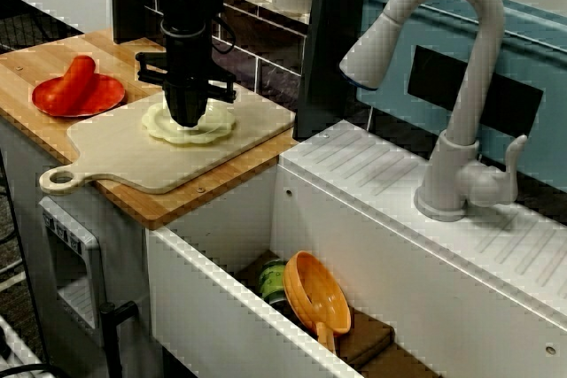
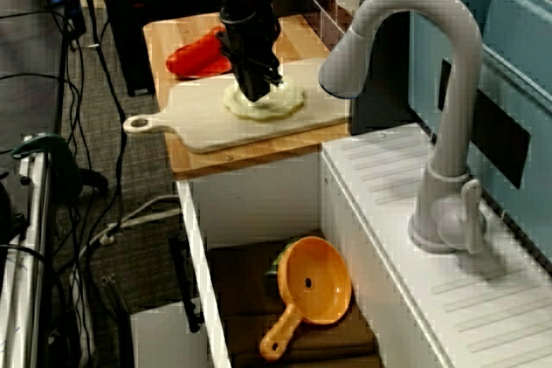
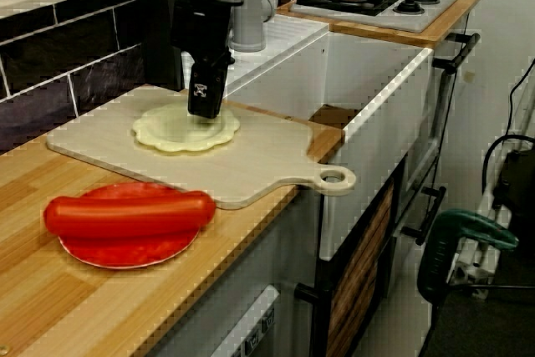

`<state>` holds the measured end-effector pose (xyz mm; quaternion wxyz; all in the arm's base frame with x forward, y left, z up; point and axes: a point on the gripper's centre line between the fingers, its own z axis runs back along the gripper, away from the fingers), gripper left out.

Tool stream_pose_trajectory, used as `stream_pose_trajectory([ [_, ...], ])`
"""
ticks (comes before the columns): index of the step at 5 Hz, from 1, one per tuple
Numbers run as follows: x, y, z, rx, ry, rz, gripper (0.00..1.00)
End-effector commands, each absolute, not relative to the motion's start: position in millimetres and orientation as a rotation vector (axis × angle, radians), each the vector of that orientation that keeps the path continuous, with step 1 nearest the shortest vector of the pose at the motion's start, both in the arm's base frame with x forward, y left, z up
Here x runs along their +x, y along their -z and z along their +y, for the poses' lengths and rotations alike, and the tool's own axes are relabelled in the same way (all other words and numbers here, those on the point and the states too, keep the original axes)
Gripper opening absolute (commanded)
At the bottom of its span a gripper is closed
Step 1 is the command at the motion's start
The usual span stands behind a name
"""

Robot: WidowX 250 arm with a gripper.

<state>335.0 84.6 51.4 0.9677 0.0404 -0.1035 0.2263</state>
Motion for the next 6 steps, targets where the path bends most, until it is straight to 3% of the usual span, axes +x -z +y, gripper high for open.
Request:
stream_pose_trajectory([
  [1,348.3,-61.7,97.2,0.094,-0.464,-0.265,0.00],
  [6,363.1,-59.1,104.1,0.085,-0.482,-0.276,0.00],
])
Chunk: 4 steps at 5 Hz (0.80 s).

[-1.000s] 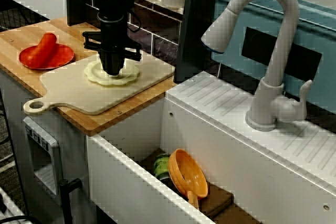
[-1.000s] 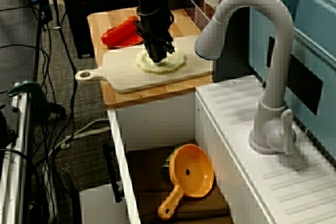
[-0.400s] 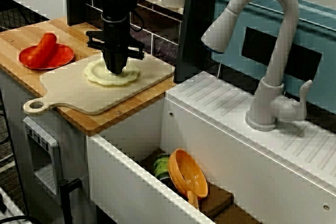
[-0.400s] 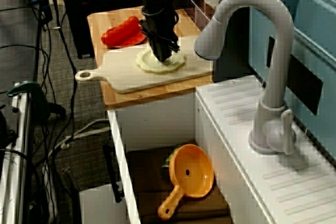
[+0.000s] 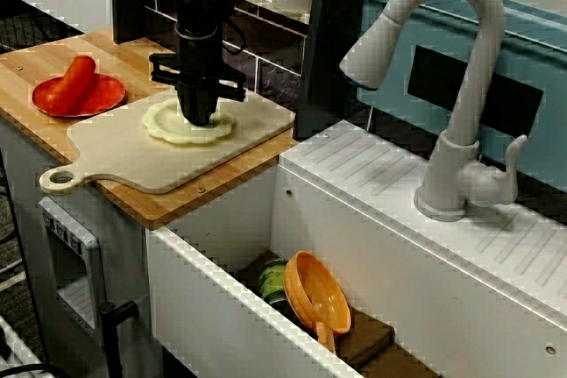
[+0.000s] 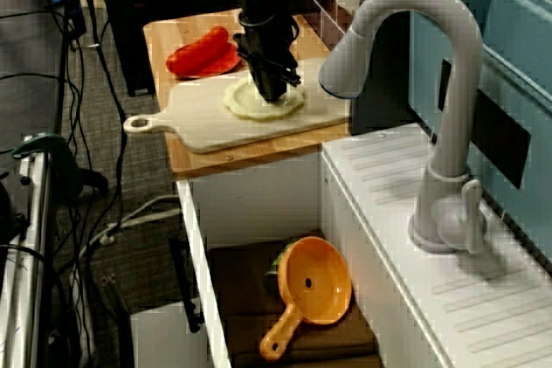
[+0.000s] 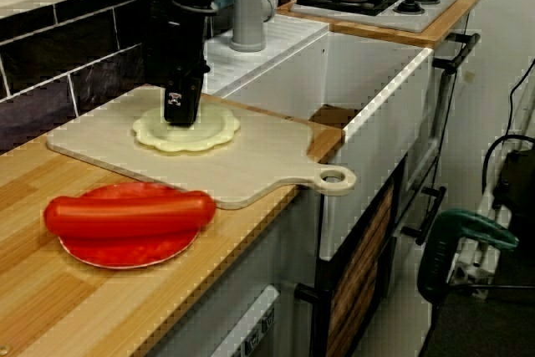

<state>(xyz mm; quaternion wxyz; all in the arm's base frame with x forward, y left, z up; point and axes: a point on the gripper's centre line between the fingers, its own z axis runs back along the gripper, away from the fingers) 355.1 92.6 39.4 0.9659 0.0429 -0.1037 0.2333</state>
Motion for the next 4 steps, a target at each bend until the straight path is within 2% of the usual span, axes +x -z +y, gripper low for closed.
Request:
stream_pose_trajectory([
  [1,368.8,-61.7,104.8,0.070,-0.493,-0.287,0.00],
  [4,383.5,-64.3,109.8,0.064,-0.518,-0.285,0.00],
])
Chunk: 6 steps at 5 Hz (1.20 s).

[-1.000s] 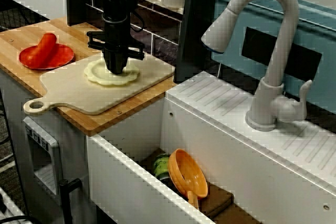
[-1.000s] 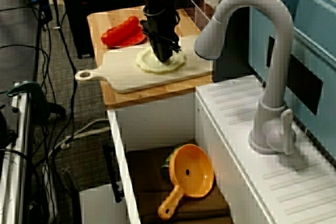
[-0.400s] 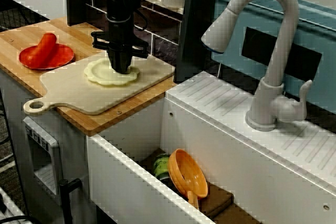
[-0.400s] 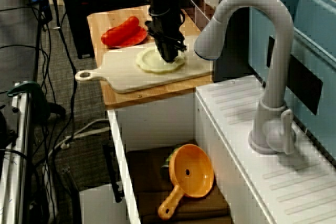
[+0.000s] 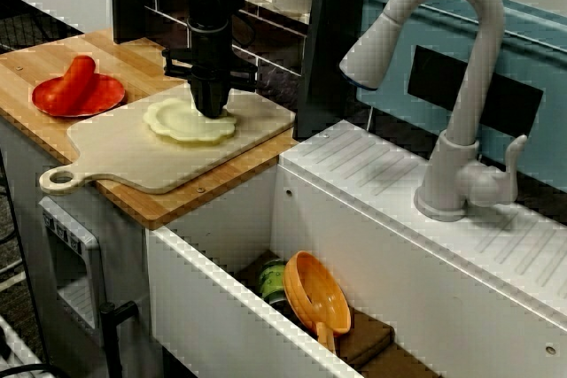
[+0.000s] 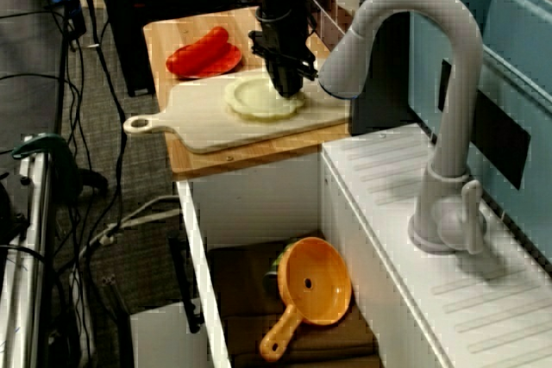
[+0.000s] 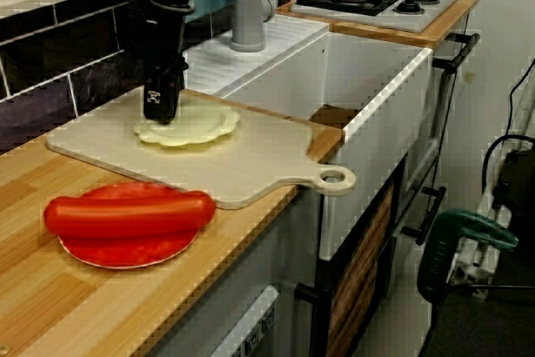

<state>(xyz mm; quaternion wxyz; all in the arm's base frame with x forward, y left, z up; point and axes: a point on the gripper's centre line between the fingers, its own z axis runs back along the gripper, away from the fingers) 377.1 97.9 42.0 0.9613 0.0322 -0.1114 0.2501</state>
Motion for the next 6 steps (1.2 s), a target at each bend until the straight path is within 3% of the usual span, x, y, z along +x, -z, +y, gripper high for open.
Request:
stream_pose_trajectory([
  [1,383.6,-65.0,110.7,0.064,-0.520,-0.279,0.00],
  [2,380.4,-67.2,110.9,0.070,-0.520,-0.273,0.00],
  [3,372.7,-69.8,111.2,0.087,-0.507,-0.270,1.00],
  [6,338.6,-87.9,122.2,0.073,-0.504,-0.236,1.00],
])
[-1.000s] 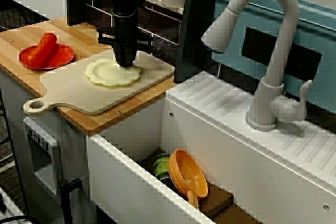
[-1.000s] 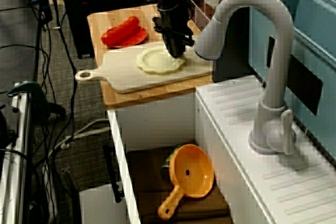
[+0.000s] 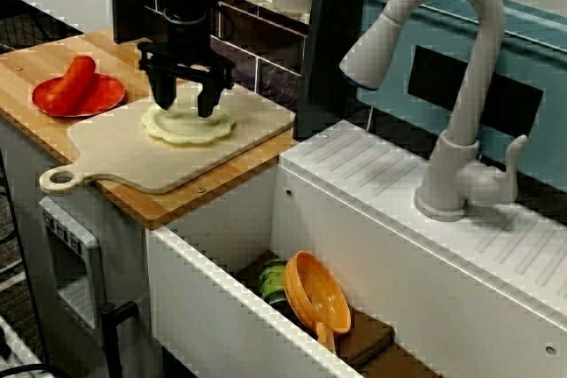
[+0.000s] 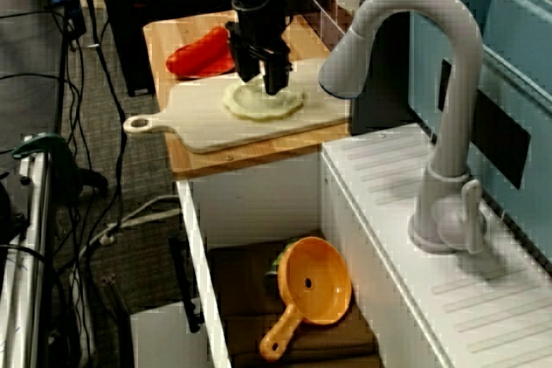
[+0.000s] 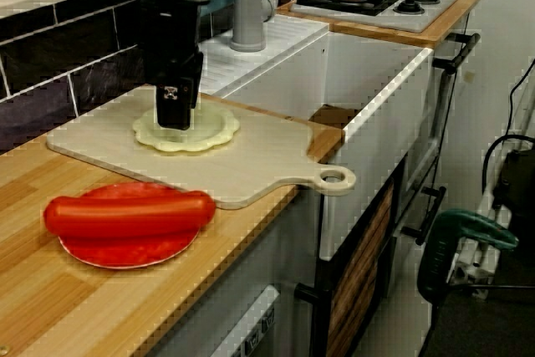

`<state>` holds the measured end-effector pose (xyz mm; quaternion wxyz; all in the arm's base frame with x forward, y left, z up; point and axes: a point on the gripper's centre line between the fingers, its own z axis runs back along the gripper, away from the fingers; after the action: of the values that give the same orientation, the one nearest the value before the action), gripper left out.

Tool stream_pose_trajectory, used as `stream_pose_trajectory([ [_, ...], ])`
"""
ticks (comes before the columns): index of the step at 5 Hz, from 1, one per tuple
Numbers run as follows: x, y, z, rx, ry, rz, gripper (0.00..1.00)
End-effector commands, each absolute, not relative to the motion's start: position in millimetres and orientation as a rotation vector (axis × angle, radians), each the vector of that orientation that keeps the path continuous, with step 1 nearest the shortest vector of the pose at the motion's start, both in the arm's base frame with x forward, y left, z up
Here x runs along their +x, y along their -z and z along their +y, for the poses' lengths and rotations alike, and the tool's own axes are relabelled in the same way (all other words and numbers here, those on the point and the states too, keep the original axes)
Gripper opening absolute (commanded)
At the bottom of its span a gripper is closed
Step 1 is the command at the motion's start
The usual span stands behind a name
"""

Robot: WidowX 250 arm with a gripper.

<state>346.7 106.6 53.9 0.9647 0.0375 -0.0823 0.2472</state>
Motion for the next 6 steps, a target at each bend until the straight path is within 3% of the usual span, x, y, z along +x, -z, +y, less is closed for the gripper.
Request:
stream_pose_trajectory([
  [1,331.6,-94.1,129.7,0.070,-0.513,-0.231,1.00],
  [6,283.6,-106.5,194.3,0.176,-0.559,-0.233,1.00],
])
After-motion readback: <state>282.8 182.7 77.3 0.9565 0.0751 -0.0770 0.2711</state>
